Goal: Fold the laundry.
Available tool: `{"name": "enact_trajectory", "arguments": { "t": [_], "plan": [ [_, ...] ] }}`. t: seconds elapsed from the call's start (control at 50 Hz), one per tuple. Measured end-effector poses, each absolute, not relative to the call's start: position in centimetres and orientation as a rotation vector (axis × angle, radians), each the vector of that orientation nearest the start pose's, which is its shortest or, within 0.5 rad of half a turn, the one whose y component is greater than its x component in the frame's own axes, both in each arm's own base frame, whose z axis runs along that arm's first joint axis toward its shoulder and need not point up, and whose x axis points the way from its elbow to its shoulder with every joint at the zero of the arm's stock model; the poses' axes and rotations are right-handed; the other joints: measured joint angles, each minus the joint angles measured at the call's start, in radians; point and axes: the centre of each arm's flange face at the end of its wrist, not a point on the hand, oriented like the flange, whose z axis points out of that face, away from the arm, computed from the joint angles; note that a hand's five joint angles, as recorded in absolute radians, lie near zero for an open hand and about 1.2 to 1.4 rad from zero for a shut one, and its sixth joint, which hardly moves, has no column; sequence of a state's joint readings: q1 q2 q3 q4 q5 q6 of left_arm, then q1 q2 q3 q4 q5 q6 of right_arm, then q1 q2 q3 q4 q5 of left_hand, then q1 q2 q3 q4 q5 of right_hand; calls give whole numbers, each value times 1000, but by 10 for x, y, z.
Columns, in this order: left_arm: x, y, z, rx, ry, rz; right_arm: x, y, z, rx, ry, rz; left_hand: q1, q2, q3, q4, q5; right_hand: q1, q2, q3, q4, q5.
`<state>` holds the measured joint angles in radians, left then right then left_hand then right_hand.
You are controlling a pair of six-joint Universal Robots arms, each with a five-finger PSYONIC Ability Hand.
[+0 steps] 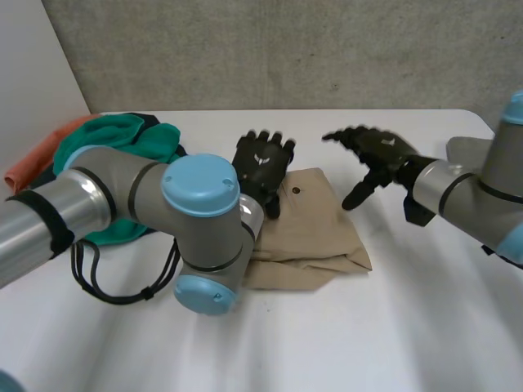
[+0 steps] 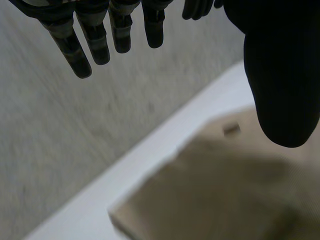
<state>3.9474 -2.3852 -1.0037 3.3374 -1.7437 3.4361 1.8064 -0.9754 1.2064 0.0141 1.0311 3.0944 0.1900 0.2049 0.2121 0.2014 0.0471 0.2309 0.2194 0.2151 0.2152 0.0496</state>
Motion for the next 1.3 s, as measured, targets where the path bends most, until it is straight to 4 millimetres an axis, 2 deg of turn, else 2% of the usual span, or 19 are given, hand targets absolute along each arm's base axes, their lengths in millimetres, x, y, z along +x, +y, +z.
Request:
{"name": "enact_trajectory", "arguments": {
  "t": [0.1,0.22,0.3,0.38,0.44,0.54,0.64,0.7,0.78,0.8,0.84,0.94,1.02,1.16,1.22,1.3],
  "plan": [
    [-398,-258,155,1070,2288,-2081,277,-356,168,-818,2055,-1421,0,0,0,0,0,0,0,0,0,0],
    [-384,-251,137,1120,2377,-1868,287,-353,131,-922,2103,-1339,0,0,0,0,0,0,-4,0,0,0],
    [-378,-247,132,1141,2410,-1791,287,-352,126,-996,2124,-1368,0,0,0,0,0,0,-26,0,0,0],
    [-375,-245,130,1159,2425,-1764,283,-354,136,-1075,2140,-1463,0,0,0,0,0,0,-26,0,0,0],
    [-376,-243,139,1171,2423,-1797,281,-353,152,-1140,2135,-1556,0,0,0,0,0,0,-26,0,0,-1],
    [-378,-246,185,1180,2389,-1988,280,-340,178,-1231,2065,-1732,0,0,0,0,0,0,-26,0,0,-1],
    [-376,-246,230,1229,2386,-2196,278,-316,186,-1256,1972,-1861,0,0,0,0,0,0,-26,0,0,-1],
    [-374,-242,253,1315,2430,-2313,276,-293,179,-1268,1914,-1899,0,0,0,0,0,0,-26,0,0,-1],
    [-372,-236,268,1422,2495,-2387,275,-267,162,-1289,1861,-1891,0,0,0,0,0,0,-26,0,0,-1],
    [-372,-232,273,1475,2526,-2409,276,-253,152,-1306,1832,-1871,0,0,0,0,0,0,-26,0,0,-1],
    [-371,-228,278,1524,2557,-2425,277,-239,142,-1328,1801,-1845,0,0,0,0,0,0,-26,0,0,-1],
    [-369,-225,281,1544,2580,-2435,285,-220,123,-1380,1737,-1795,0,0,0,0,0,0,-26,0,0,-1],
    [-369,-227,279,1505,2581,-2432,291,-223,112,-1409,1709,-1802,0,0,0,0,0,0,-26,0,0,-1],
    [-369,-229,275,1449,2581,-2417,303,-250,100,-1425,1682,-1900,0,0,0,0,0,4,-18,5,4,3],
    [-369,-230,274,1444,2583,-2412,307,-259,98,-1418,1684,-1931,0,0,0,0,0,30,35,48,48,45],
    [-369,-230,274,1443,2579,-2418,312,-272,98,-1397,1685,-1969,0,0,0,0,0,209,210,218,218,164]
  ]
}}
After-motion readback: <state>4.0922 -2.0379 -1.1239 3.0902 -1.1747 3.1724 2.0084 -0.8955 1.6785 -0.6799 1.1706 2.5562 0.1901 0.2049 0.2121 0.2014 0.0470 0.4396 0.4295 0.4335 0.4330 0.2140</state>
